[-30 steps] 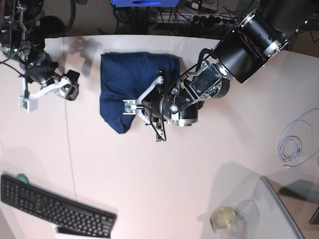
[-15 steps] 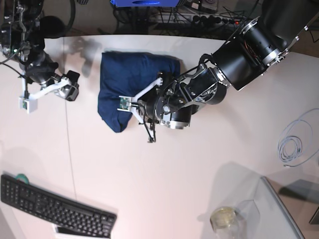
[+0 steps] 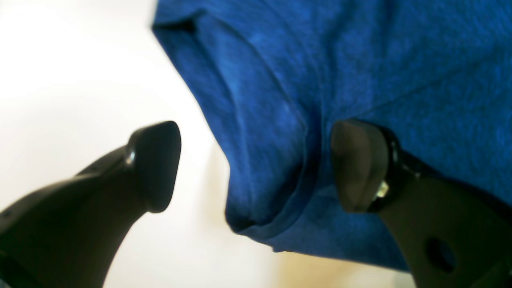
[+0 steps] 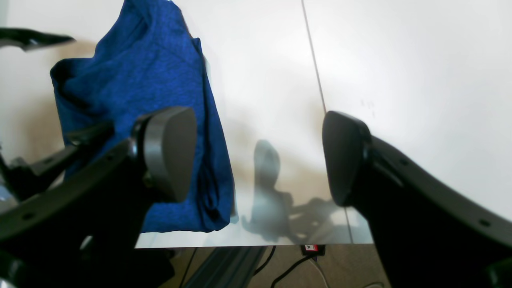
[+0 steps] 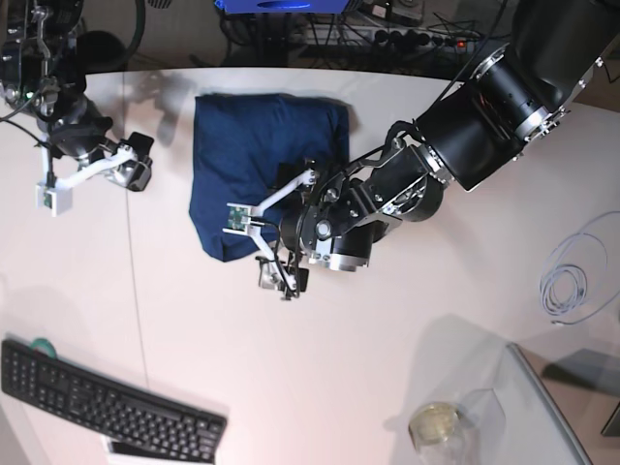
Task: Layout the t-shirt on the table in an organized manner, then fold the t-shirt properly
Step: 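Drag the folded shirt with the left gripper to square it, then release the shirt and raise the left gripper away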
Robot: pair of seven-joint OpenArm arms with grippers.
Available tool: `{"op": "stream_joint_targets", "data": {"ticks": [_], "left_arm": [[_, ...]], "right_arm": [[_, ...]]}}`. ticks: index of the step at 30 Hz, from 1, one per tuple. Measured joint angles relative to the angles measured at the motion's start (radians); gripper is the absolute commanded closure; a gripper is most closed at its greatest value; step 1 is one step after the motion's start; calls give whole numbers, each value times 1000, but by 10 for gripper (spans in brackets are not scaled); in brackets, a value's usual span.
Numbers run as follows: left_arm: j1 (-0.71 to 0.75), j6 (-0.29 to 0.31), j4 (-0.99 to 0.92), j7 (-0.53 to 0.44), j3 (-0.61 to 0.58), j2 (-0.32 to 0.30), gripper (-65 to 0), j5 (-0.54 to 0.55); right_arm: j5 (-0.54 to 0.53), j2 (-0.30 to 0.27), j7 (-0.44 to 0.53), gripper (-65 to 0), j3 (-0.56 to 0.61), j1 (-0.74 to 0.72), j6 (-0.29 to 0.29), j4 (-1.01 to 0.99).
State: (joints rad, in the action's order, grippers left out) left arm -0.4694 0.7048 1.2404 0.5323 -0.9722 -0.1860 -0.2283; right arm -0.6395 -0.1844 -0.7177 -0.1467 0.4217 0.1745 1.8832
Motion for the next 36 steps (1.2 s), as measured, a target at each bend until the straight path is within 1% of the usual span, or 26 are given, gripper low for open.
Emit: {"op": "stream_joint_targets", "data": {"ticks": [2,5,9,10,12,14,15,16,17,19,20,21,24,26,27,28,30,31,32,36], "left_arm": [[-10,1,24,-1,0,-10,-558,13],[-16,0,73,1,0,-27,-558,3],[-7,3,165,3,10,-68,-558,8],[0,3,186,25,33,-77,-558,20],[20,3,247,128,90,-84,-556,10],[52,2,338,182,161,-97,-551,3],[76,0,396,195,199,-102,-530,0],[114,0,464,212,245,-106,-479,3],[156,0,531,241,285,-109,-402,11],[270,0,650,280,385,-109,-183,20],[336,0,689,288,438,-108,-49,18],[399,2,707,293,493,-104,0,14],[539,-2,688,305,663,-84,0,0],[619,-1,678,301,755,-53,0,-5],[655,-1,675,274,788,-40,0,-9],[693,0,673,217,813,-24,0,-3],[753,0,660,129,815,-13,0,-1],[770,3,644,95,812,-10,0,16],[778,4,628,82,812,-8,0,15],[784,0,580,87,826,-14,0,-3]], "right_arm": [[0,0,0,-461,1,0,0,0],[0,0,0,-461,1,0,0,0],[0,0,0,-461,2,0,0,0],[0,0,0,-461,3,0,0,0],[0,1,-1,-461,4,0,0,0],[1,0,0,-461,4,-1,0,0],[1,-1,0,-461,5,-3,0,0],[-2,0,1,-461,4,-2,0,0],[-2,2,-1,-461,5,-3,0,0],[-2,-1,-1,-461,3,-1,0,0],[0,0,1,-461,1,4,0,0],[2,0,2,-461,-1,10,0,0],[4,1,1,-461,-2,23,0,0],[4,1,0,-461,-2,24,0,-5],[5,0,-1,-461,-1,21,0,-5],[3,0,2,-461,-2,21,0,-5],[3,0,3,-461,-2,22,0,-5],[4,0,3,-461,-2,23,0,-5],[4,0,3,-461,-1,23,0,-5],[4,1,4,-461,1,20,0,-5]]}}
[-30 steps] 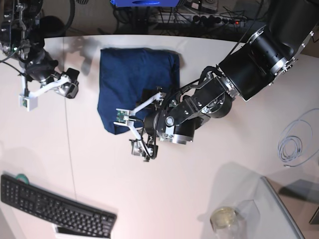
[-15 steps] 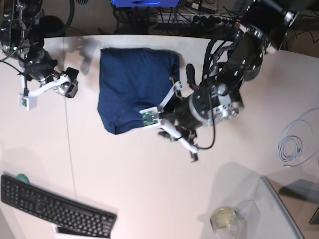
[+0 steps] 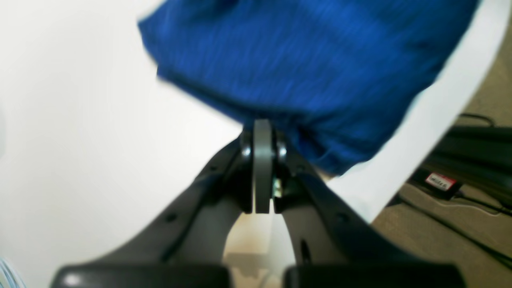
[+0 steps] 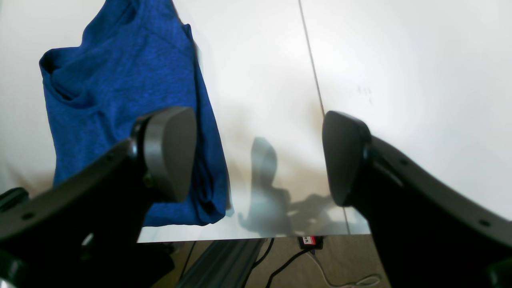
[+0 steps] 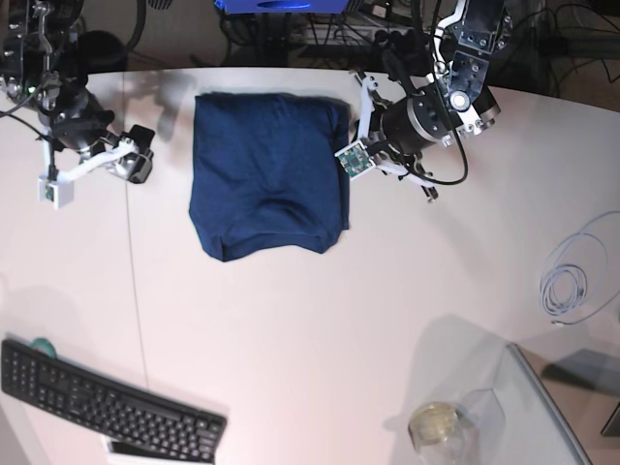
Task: Layout the t-shirt on the table in an organized manner, then fold the t-shirt properly
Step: 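Release the shirt and raise the left gripper away, then press the collar edge of the folded shirt with the right gripper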
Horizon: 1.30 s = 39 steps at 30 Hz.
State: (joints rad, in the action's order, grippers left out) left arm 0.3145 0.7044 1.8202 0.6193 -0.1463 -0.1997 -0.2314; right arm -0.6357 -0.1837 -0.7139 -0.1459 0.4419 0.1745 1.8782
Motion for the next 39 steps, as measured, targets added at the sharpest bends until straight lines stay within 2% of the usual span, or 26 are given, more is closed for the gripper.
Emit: {"op": "stream_joint_targets", "data": {"ticks": [5,10,13,15,16,26,28,32,39], "left_arm": [[35,0,-3,0,4,1,0,4],[71,0,8,-1,13,0,0,166],[105,0,17,-2,72,0,-227,234],[116,-12,13,12,91,-2,-311,264],[117,-11,12,10,91,-5,-313,279],[79,-11,-45,-3,90,20,-257,303],[62,-11,-69,-4,84,28,-197,310],[45,-12,-123,-2,87,35,-3,294],[46,-11,-154,-6,96,30,0,304]], "right_arm": [[0,1,0,-461,0,0,0,0],[0,2,0,-461,2,5,0,0],[0,2,4,-461,4,22,0,0],[4,2,3,-461,4,25,0,0],[3,3,3,-461,4,23,0,0],[4,2,4,-461,4,22,0,0],[4,2,4,-461,4,22,0,0],[3,2,3,-461,4,22,0,0],[4,-1,4,-461,4,22,0,0]]}}
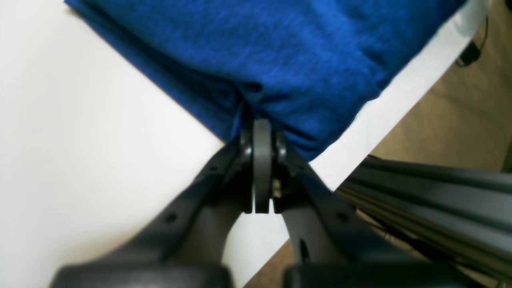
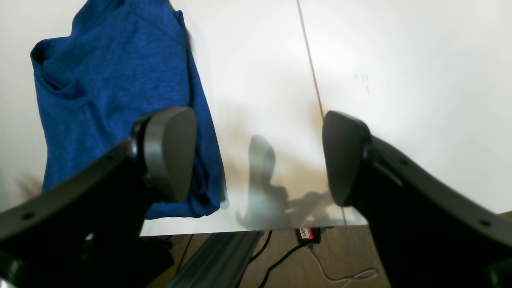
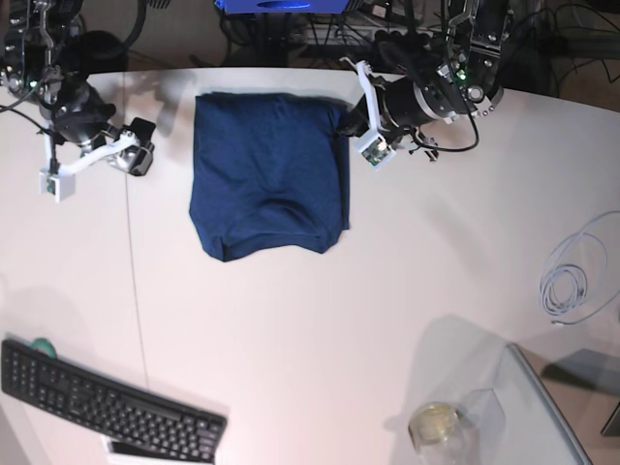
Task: Layout the t-shirt on the table in an organized manner, then fold the t-shirt properly
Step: 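Press the collar edge of the folded shirt with the right gripper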
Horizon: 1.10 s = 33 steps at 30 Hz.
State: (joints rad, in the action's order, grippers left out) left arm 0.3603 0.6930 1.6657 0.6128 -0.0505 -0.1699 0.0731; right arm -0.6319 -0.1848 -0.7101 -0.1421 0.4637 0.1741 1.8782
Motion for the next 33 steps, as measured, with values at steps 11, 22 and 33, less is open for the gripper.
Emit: {"op": "stream_joint_targets", "data": {"ticks": [11,22,33], "left_arm": [[20,0,-21,2,35,-30,0,0],[146,10,127,-1,646,14,0,6],[151,11,-58,3,996,33,0,3]], "right_arm": [[5,-1,1,-461,12,-5,-13,0],[6,-44,-9,-53,355,-95,-172,-3],[3,-3,5,-5,683,-325,-145,-313]]}}
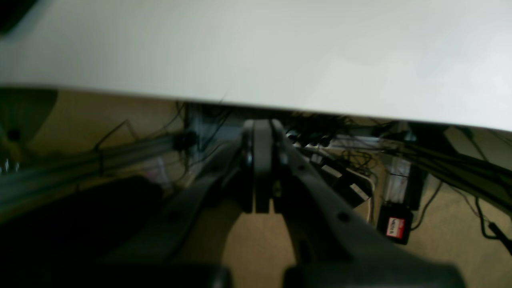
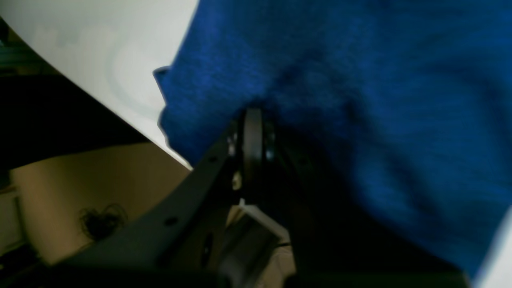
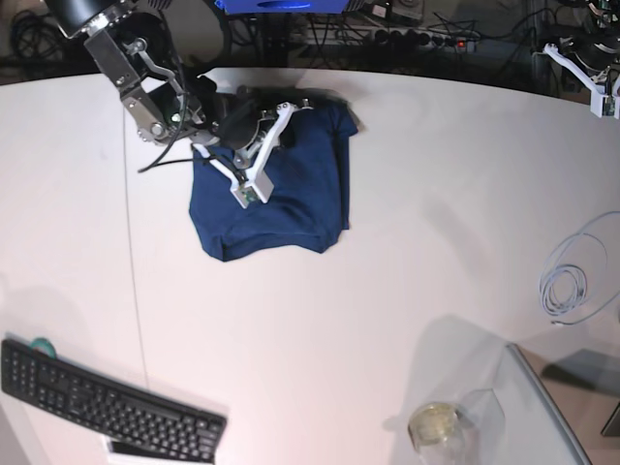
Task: Layout the t-shirt on the table in an organized manner, then fold the t-shirt properly
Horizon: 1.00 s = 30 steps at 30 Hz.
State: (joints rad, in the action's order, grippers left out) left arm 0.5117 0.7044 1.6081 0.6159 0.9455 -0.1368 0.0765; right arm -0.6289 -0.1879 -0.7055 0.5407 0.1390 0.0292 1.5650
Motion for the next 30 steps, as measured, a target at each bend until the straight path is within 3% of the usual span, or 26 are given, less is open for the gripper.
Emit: {"op": "stream_joint_targets", "data": {"ticks": [8,13,17,21,23,30], "left_arm": [[4,1,-11,-1,-5,3,0,2],[4,0,-11,-6,-4,4,0,4],[6,-1,-11,-6,-29,2,0,4],[10,-11,2,-3,-139,10,0,4],[7,-11,15,-7,-177,45,0,5],[-2,-7,48,-2,-360,119,0,5]], "right_arm": [[4,11,10,-5,149,-41,23,-61],[2,13,3,-5,180,-41,23,-63],[5,-2,-2,-3,179,-42,138,36],[-4,-87,-1,-3,180,-27,235,178],[0,-122,-14,-3,165,5,276,210],[-10,-117,-40,-3,90,81,274,147]]}}
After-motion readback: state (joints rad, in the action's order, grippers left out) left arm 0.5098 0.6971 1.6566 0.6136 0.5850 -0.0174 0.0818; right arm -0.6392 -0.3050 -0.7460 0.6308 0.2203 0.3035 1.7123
